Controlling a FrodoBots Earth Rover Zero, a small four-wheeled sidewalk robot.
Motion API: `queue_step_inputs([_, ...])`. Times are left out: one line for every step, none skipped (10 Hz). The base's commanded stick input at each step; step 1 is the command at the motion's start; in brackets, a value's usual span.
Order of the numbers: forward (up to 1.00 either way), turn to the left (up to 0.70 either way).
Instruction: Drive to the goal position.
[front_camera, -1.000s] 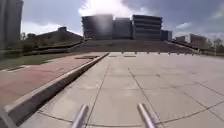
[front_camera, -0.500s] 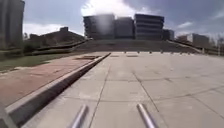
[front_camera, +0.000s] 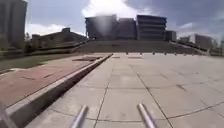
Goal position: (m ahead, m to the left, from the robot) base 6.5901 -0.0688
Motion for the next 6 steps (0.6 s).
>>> queue_step_inputs([0.70,0.00])
queue_step_inputs([0.70,0.00])
queue_step_inputs([0.70,0.00])
queue_step_inputs([0.70,0.00])
queue_step_inputs([0.70,0.00])
queue_step_inputs([0.70,0.00])
